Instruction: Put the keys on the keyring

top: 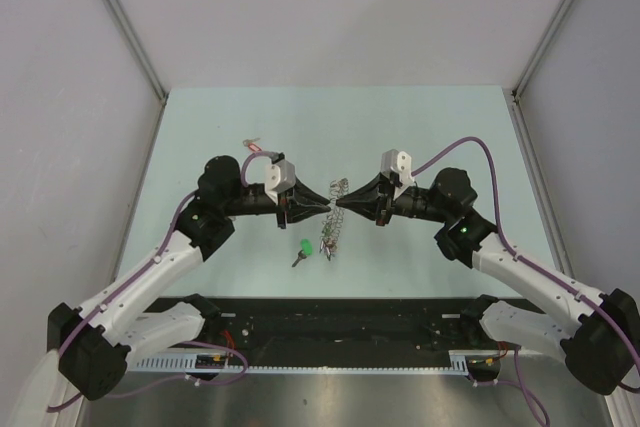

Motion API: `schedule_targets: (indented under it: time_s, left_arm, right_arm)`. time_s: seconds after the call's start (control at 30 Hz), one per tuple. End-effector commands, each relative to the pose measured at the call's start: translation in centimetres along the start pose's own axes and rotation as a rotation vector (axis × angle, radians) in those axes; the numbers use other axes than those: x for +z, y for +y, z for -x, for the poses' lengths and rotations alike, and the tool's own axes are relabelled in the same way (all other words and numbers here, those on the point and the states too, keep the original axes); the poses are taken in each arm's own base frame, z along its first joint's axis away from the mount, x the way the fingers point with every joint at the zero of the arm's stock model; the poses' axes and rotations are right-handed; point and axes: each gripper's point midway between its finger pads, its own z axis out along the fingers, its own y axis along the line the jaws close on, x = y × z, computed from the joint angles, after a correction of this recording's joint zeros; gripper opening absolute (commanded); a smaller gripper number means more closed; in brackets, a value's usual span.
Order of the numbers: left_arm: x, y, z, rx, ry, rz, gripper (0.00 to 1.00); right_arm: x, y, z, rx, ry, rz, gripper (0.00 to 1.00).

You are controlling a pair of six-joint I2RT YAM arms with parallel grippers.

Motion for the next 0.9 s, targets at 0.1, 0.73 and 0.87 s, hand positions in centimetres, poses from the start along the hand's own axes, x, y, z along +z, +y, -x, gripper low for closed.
schedule_targets:
  time_s: [0.1,0.73,0.87]
  left_arm:
    - [0.3,-0.4,1.2,0.01,-0.034,-0.02,0.21]
    - [0.3,-0.5,1.4,-0.016,-0.018,-0.022,0.0]
    - [-0.1,0.8,0.2,-0.032,0.06,0.061,0.0]
  right_arm:
    - [0.4,0.4,2.4,-0.061,-0.083,0.021,0.0]
    - [1.1,0.4,1.1,-0.044,-0.054,0.042,0.0]
    - [0.1,-0.6,0.6,-0.048,-0.009,-0.018,0.15]
